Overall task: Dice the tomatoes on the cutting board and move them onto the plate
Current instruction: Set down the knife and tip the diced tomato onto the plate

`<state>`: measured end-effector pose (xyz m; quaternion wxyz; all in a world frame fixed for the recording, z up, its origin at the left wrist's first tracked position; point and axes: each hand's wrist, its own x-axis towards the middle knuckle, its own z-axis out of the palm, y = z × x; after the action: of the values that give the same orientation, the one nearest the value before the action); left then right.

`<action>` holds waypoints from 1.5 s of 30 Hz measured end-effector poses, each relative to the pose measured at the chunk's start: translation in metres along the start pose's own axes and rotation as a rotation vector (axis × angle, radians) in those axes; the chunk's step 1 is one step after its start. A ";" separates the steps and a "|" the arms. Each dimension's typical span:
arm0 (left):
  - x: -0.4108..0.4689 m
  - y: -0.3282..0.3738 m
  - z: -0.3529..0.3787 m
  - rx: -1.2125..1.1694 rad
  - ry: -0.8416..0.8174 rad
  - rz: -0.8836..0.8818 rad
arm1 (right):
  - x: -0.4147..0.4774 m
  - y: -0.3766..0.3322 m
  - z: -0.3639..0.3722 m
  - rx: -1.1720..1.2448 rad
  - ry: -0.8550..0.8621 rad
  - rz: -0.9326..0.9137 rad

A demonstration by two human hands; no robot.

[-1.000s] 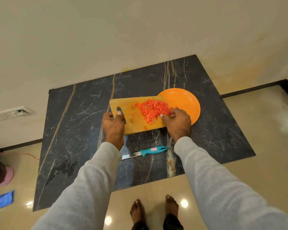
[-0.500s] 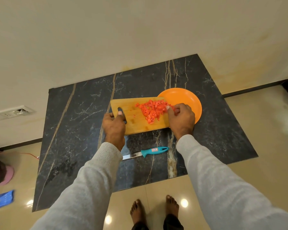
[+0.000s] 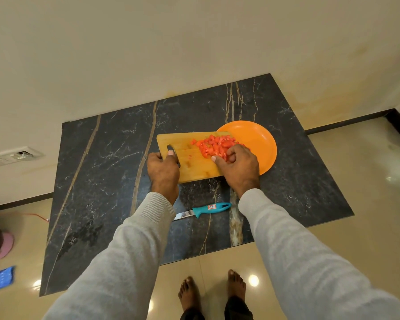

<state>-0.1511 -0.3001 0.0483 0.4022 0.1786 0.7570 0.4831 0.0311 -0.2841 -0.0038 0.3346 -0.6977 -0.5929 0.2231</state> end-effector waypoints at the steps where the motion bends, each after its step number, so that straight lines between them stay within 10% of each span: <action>1: 0.000 -0.001 0.001 -0.001 -0.003 -0.005 | 0.002 0.004 0.000 0.009 0.008 0.016; 18: -0.002 -0.006 -0.005 0.034 0.017 0.012 | 0.028 0.038 -0.008 -0.096 0.073 0.312; 27: -0.011 -0.002 0.009 0.034 0.001 0.034 | 0.001 -0.031 0.014 -0.103 0.021 -0.118; 45: -0.004 -0.006 0.001 0.056 -0.016 0.009 | 0.035 0.047 0.002 -0.229 0.085 0.255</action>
<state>-0.1475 -0.3048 0.0446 0.4008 0.1974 0.7661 0.4620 0.0685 -0.2534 -0.0362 0.2467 -0.8094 -0.5067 0.1649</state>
